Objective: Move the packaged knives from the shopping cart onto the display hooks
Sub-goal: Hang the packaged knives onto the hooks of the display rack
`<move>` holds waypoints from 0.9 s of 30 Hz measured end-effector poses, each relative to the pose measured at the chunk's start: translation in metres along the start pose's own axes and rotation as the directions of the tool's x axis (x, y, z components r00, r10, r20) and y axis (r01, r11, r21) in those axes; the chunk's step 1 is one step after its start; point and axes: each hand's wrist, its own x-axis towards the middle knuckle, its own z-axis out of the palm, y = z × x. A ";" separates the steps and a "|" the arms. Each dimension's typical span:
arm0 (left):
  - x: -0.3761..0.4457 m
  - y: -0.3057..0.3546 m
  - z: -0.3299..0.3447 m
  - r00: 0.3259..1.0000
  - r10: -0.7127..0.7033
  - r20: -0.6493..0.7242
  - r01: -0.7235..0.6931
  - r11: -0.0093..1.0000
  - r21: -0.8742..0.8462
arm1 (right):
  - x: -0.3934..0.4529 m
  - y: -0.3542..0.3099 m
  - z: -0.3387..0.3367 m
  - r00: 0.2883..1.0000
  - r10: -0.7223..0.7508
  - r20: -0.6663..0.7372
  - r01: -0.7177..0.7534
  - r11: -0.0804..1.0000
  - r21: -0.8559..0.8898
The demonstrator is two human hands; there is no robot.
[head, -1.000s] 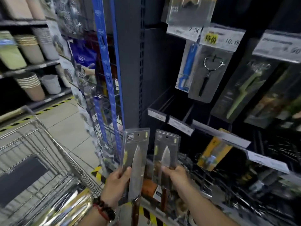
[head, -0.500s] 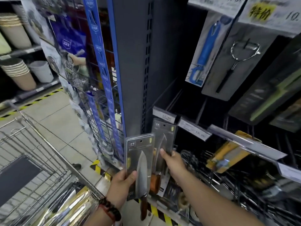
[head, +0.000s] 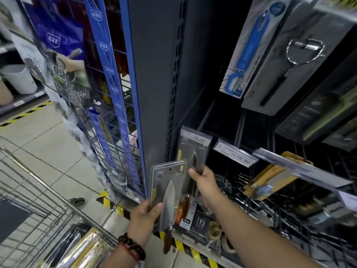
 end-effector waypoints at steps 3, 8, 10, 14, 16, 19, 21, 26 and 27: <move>0.002 -0.002 0.000 1.000 -0.004 0.021 0.004 1.000 -0.017 | 0.003 -0.004 0.002 1.000 0.001 -0.021 -0.001 1.000 0.027; 0.002 -0.006 -0.002 0.995 -0.057 0.081 0.060 0.998 -0.037 | 0.005 0.000 0.002 0.997 0.025 -0.068 -0.020 0.997 0.077; 0.003 -0.008 -0.003 0.994 -0.042 0.097 0.045 0.999 -0.023 | 0.005 0.000 0.002 0.998 0.016 -0.055 -0.012 0.998 0.069; 0.005 -0.011 -0.002 0.991 -0.030 0.129 0.037 0.998 -0.050 | 0.004 -0.002 0.004 0.999 -0.001 -0.034 0.003 0.999 0.051; 0.006 -0.013 -0.002 0.989 -0.018 0.143 0.030 0.996 -0.082 | 0.002 0.000 0.007 1.000 0.001 -0.019 0.000 1.000 0.032; 0.009 -0.015 -0.003 0.987 -0.003 0.161 0.020 0.994 -0.106 | 0.000 0.001 0.010 1.000 0.007 -0.018 -0.006 0.999 0.049; 0.011 -0.015 -0.003 0.986 -0.006 0.166 0.024 0.994 -0.109 | -0.001 -0.003 0.011 1.000 0.002 -0.025 0.001 0.995 0.099; 0.011 -0.013 -0.003 0.988 -0.036 0.151 0.051 0.994 -0.093 | 0.000 -0.014 0.010 0.999 -0.002 -0.046 0.011 0.983 0.185; 0.011 -0.014 -0.002 0.989 -0.047 0.141 0.059 0.995 -0.086 | 0.000 -0.014 0.010 0.999 0.002 -0.048 0.007 0.982 0.190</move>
